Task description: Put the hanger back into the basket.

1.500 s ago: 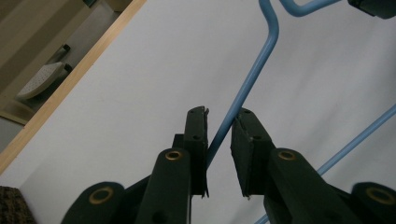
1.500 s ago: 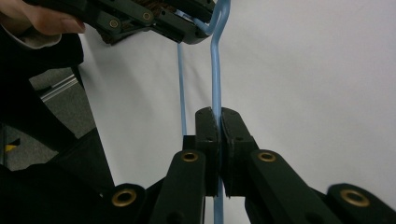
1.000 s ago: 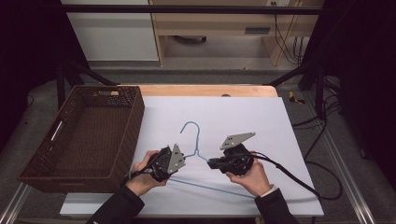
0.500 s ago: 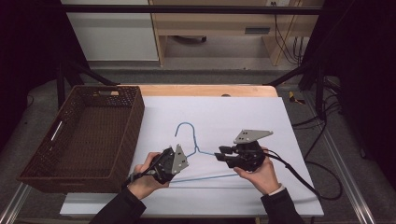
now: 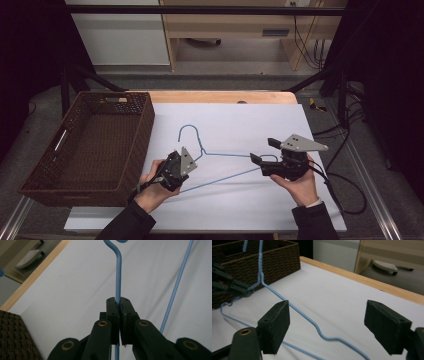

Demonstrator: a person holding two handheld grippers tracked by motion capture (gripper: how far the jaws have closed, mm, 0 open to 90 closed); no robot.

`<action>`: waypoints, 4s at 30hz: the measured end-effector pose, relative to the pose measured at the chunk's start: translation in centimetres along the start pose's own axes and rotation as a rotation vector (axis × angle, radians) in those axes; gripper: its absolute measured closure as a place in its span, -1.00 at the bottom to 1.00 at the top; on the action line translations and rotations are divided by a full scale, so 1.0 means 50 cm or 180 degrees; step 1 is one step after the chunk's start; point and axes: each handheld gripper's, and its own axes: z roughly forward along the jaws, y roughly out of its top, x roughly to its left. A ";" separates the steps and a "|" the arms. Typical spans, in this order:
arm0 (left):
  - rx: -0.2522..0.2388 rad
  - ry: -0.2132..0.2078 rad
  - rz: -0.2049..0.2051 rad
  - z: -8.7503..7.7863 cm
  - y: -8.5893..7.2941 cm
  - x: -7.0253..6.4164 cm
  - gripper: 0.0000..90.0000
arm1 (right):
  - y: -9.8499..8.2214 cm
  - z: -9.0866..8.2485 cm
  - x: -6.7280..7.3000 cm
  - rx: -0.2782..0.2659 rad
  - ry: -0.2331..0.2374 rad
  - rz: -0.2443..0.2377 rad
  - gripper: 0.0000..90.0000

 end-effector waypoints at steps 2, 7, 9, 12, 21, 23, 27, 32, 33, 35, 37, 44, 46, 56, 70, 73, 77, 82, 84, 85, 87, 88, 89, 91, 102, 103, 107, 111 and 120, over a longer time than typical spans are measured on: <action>0.0002 0.0036 -0.0040 -0.004 0.004 0.003 0.94 | -0.007 -0.014 -0.009 -0.0049 -0.0090 0.0026 -0.66; 0.0017 0.0042 -0.0150 -0.012 0.019 0.018 0.94 | -0.027 -0.042 -0.026 -0.0085 -0.0284 0.0136 -0.84; 0.0041 0.0046 -0.0171 -0.014 0.026 0.021 0.94 | -0.034 -0.050 -0.029 -0.0090 -0.0319 0.0145 -0.87; 0.0068 0.0034 -0.0183 -0.020 0.038 0.028 0.94 | -0.046 -0.061 -0.036 -0.0075 -0.0349 0.0178 -0.89; 0.0047 0.0070 -0.0335 -0.063 0.066 0.071 0.94 | -0.073 -0.067 -0.041 0.0036 -0.0360 0.0230 -0.89; 0.0045 0.0109 -0.0327 -0.075 0.074 0.081 0.94 | -0.077 -0.067 -0.042 0.0048 -0.0360 0.0236 -0.89; 0.0018 0.0203 -0.0359 -0.096 0.087 0.108 0.94 | -0.088 -0.062 -0.043 0.0091 -0.0357 0.0252 -0.89; 0.0003 0.0272 -0.0403 -0.117 0.093 0.140 0.94 | -0.093 -0.052 -0.039 0.0129 -0.0364 0.0213 -0.90; -0.0004 0.0275 -0.0410 -0.122 0.093 0.147 0.94 | -0.094 -0.050 -0.039 0.0130 -0.0367 0.0203 -0.90; -0.0030 0.0312 -0.0461 -0.136 0.092 0.163 0.94 | -0.095 -0.049 -0.038 0.0143 -0.0369 0.0200 -0.90; -0.0062 0.0314 -0.0488 -0.148 0.091 0.174 0.94 | -0.095 -0.048 -0.039 0.0143 -0.0388 0.0192 -0.90; -0.0123 0.0418 -0.0574 -0.192 0.085 0.218 0.94 | -0.100 -0.049 -0.044 0.0136 -0.0403 0.0249 -0.90; -0.0132 0.0451 -0.0609 -0.203 0.080 0.231 0.94 | -0.101 -0.048 -0.044 0.0142 -0.0409 0.0256 -0.90; -0.0156 0.0546 -0.0738 -0.230 0.052 0.284 0.94 | -0.102 -0.046 -0.044 0.0147 -0.0423 0.0263 -0.90; -0.0027 0.0790 -0.0936 -0.256 -0.033 0.353 0.94 | -0.103 -0.045 -0.044 0.0157 -0.0423 0.0244 -0.91; -0.0014 0.0815 -0.0980 -0.263 -0.054 0.366 0.94 | -0.103 -0.044 -0.045 0.0159 -0.0426 0.0244 -0.91; 0.0011 0.0876 -0.1041 -0.273 -0.080 0.382 0.94 | -0.103 -0.044 -0.045 0.0164 -0.0428 0.0247 -0.91; 0.0077 0.0970 -0.1092 -0.282 -0.111 0.402 0.94 | -0.103 -0.044 -0.044 0.0169 -0.0429 0.0248 -0.91; 0.0097 0.1002 -0.1120 -0.285 -0.124 0.409 0.94 | -0.103 -0.044 -0.045 0.0167 -0.0432 0.0248 -0.91; 0.0105 0.1021 -0.1130 -0.285 -0.130 0.412 0.94 | -0.103 -0.044 -0.045 0.0164 -0.0430 0.0243 -0.91; 0.0126 0.1048 -0.1136 -0.285 -0.144 0.417 0.94 | -0.103 -0.044 -0.045 0.0161 -0.0430 0.0239 -0.91; 0.0153 0.1059 -0.1141 -0.285 -0.150 0.419 0.94 | -0.103 -0.044 -0.045 0.0162 -0.0432 0.0240 -0.91; 0.0159 0.1075 -0.1150 -0.284 -0.157 0.421 0.94 | -0.102 -0.044 -0.045 0.0162 -0.0430 0.0248 -0.91; 0.0177 0.1090 -0.1187 -0.283 -0.171 0.426 0.94 | -0.102 -0.044 -0.045 0.0162 -0.0436 0.0249 -0.91; 0.0352 0.1229 -0.1325 -0.271 -0.237 0.446 0.94 | -0.103 -0.042 -0.044 0.0181 -0.0434 0.0253 -0.91; 0.0379 0.1229 -0.1327 -0.268 -0.242 0.448 0.94 | -0.103 -0.042 -0.044 0.0177 -0.0429 0.0248 -0.91; 0.0431 0.1273 -0.1358 -0.253 -0.259 0.452 0.94 | -0.103 -0.042 -0.044 0.0179 -0.0429 0.0246 -0.91; 0.0529 0.1274 -0.1372 -0.237 -0.275 0.454 0.94 | -0.103 -0.042 -0.044 0.0180 -0.0427 0.0245 -0.91; 0.0724 0.1307 -0.1396 -0.195 -0.313 0.447 0.94 | -0.104 -0.041 -0.044 0.0191 -0.0429 0.0240 -0.91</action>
